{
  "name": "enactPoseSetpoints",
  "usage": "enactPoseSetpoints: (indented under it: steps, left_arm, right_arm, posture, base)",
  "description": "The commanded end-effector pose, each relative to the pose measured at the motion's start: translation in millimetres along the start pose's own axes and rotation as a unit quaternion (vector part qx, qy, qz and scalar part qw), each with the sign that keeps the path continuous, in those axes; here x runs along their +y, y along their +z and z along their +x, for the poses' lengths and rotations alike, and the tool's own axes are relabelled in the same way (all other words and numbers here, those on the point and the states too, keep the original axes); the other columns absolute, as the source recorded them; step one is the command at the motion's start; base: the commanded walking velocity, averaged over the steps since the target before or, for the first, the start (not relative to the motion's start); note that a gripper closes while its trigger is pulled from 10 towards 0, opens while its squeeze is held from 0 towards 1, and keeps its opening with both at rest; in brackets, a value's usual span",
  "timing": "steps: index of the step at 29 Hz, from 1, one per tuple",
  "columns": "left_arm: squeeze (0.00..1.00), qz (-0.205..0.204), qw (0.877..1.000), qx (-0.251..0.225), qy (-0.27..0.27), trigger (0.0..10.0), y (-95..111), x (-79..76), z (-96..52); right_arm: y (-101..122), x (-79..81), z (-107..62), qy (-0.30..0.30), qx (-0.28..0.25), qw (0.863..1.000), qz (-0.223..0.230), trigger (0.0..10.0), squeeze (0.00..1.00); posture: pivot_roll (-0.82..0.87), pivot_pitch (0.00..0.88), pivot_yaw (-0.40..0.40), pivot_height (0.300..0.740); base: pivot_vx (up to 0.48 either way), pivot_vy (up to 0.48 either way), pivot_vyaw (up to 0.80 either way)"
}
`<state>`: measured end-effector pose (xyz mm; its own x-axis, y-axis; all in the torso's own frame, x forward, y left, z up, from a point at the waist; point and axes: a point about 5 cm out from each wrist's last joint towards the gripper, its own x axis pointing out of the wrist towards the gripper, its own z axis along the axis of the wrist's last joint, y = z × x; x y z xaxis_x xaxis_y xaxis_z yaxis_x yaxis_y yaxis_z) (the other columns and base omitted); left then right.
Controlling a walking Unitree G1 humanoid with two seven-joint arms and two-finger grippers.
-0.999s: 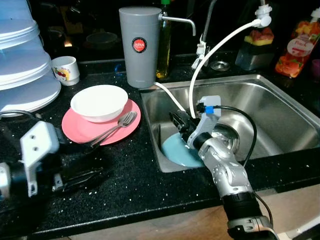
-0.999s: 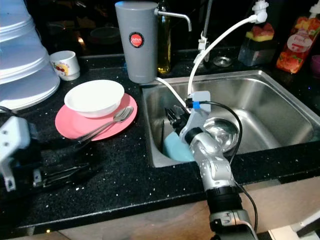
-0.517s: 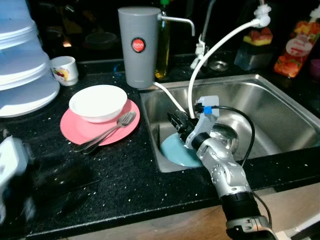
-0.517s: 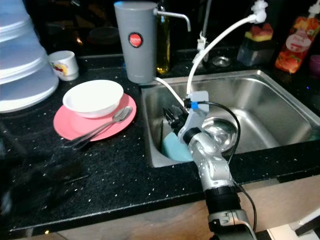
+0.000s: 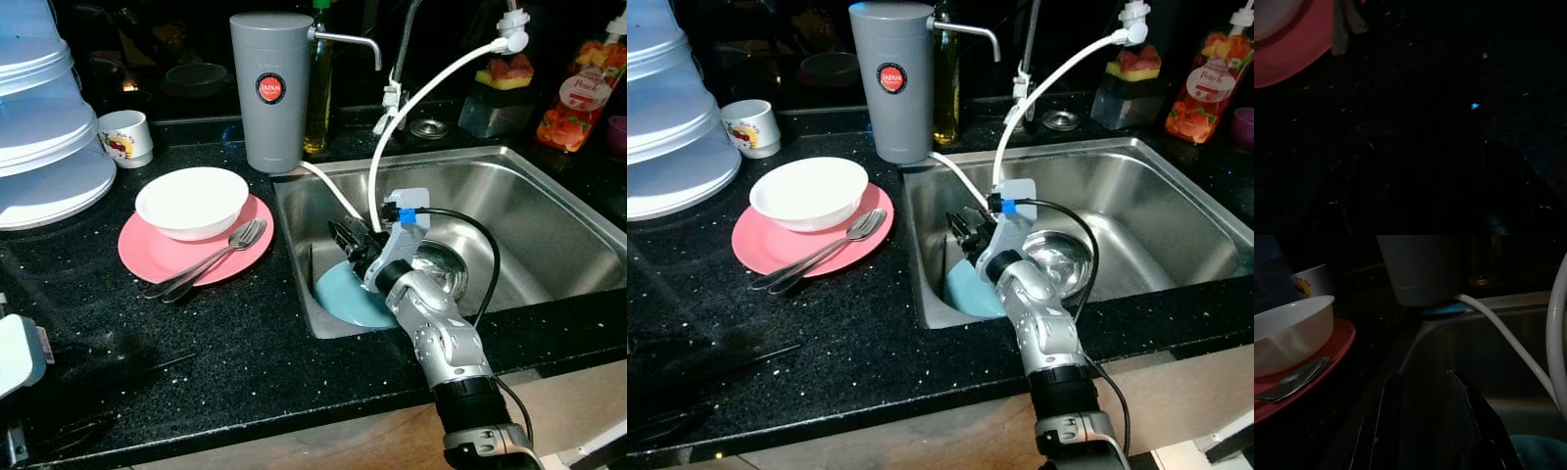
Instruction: Kitchen organization
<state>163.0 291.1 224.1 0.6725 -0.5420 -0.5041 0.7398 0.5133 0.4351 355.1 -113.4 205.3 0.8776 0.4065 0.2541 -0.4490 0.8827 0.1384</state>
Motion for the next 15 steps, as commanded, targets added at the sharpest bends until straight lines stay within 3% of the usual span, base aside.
enactPoseSetpoints:
  steps: [1, 3, 10, 11, 12, 13, 15]
  left_arm:
    - [0.0, 0.003, 0.999, 0.036, -0.001, 10.0, -7.5, 2.4, -1.3]
    - [0.0, -0.007, 0.998, 0.066, -0.004, 10.0, -16.4, 2.4, -2.2]
    - [0.0, -0.029, 0.996, 0.088, -0.016, 10.0, -22.3, 0.2, -2.7]
    - [0.0, -0.036, 0.995, 0.092, -0.023, 8.1, -23.2, -0.9, -2.5]
    - [0.0, -0.043, 0.994, 0.093, -0.03, 4.8, -23.9, -2.1, -2.1]
    - [0.0, -0.054, 0.994, 0.091, -0.036, 2.3, -24.2, -3.5, -1.5]
    - [0.0, -0.06, 0.993, 0.088, -0.039, 2.3, -24.6, -4.4, -1.2]
  right_arm:
    - [-8.0, -0.4, -2.4, 0.0, 0.018, 1.0, 0.01, 10.0, 0.0]
    - [-8.3, -0.1, -2.4, 0.0, 0.019, 1.0, 0.01, 10.0, 0.0]
    - [-8.2, 0.4, -1.9, 0.001, 0.019, 1.0, 0.01, 10.0, 0.0]
    - [-7.9, 0.3, -1.6, 0.002, 0.019, 1.0, 0.01, 10.0, 0.0]
    - [-7.8, 0.3, -1.4, 0.002, 0.019, 1.0, 0.01, 10.0, 0.0]
    - [-7.7, 0.1, -1.4, 0.002, 0.018, 1.0, 0.01, 10.0, 0.0]
    - [-7.6, 0.0, -1.5, 0.002, 0.018, 1.0, 0.009, 10.0, 0.0]
  posture:
    - [0.09, 0.08, 0.022, 0.74]
    - [0.09, 0.079, 0.021, 0.74]
    - [0.09, 0.079, 0.021, 0.74]
    - [0.09, 0.075, 0.018, 0.74]
    - [0.09, 0.073, 0.017, 0.74]
    - [0.09, 0.071, 0.018, 0.74]
    - [0.09, 0.071, 0.018, 0.74]
  base:
    - [0.0, 0.0, 0.0]
    - [0.0, 0.0, 0.0]
    - [0.0, 0.0, 0.0]
    - [0.0, 0.0, 0.0]
    - [0.0, 0.0, 0.0]
    - [0.0, 0.0, 0.0]
    - [0.0, 0.0, 0.0]
